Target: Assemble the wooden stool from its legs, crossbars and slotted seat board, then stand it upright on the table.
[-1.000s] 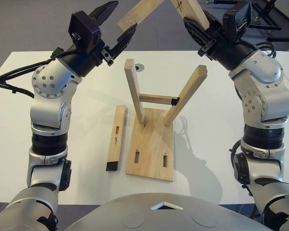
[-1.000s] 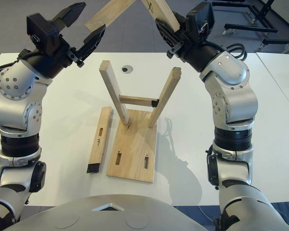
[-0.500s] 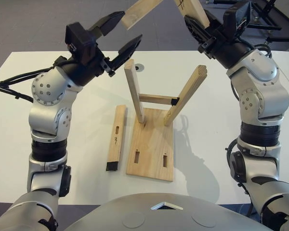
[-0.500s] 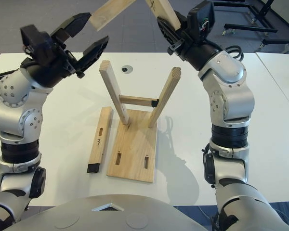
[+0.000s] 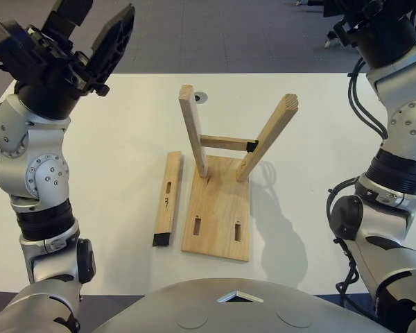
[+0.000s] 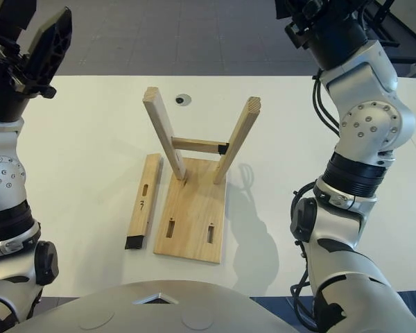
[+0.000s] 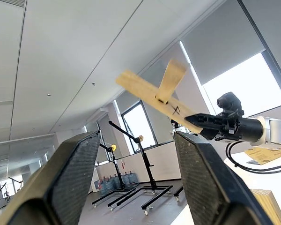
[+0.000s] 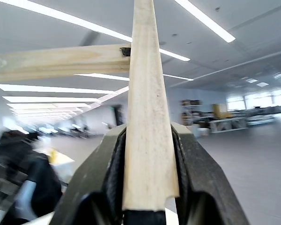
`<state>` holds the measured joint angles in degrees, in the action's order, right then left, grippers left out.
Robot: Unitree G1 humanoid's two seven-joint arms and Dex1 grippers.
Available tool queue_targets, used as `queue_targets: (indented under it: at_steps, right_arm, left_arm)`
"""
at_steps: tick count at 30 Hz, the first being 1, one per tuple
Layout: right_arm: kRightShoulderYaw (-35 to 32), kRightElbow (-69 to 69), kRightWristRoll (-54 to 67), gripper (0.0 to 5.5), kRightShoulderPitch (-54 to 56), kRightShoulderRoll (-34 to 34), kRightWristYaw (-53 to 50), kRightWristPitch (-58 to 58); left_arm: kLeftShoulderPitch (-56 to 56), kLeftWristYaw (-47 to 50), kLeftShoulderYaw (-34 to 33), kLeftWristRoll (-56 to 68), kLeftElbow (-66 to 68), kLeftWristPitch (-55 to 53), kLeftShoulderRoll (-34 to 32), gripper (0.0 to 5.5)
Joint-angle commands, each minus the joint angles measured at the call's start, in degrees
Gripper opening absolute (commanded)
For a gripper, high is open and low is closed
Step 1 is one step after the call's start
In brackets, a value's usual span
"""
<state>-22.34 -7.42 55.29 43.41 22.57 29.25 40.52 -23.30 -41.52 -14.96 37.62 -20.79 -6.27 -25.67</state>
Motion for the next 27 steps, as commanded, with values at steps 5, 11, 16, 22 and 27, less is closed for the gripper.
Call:
queue_targets:
  at_steps: [5,11,16,22,27]
  right_arm:
    - [2.05,-5.11,46.51,1.12,-8.11,3.45,4.73,21.71]
    - [5.42,-3.02,55.39,1.12,-7.41,7.46,6.38,23.03]
    - [9.32,-3.04,52.38,1.12,-11.04,8.89,7.97,24.77]
    - [14.95,-5.13,49.82,1.12,-18.46,9.32,14.34,29.47]
    - [17.03,-3.34,43.92,1.12,-21.77,8.5,19.07,29.35]
  left_arm:
    - [-0.98,-7.82,0.68,12.01,-1.17,-4.77,-1.59,2.85]
    - [-4.04,-14.4,-4.34,35.56,-2.93,-13.86,-3.9,2.85]
    - [-5.33,-14.52,-3.54,40.25,-2.95,-17.62,-4.02,2.85]
    - [-3.35,-15.42,5.22,29.32,-0.29,-18.19,-1.65,2.85]
    - [-0.73,-16.7,5.89,32.55,-1.2,-21.73,-0.88,2.85]
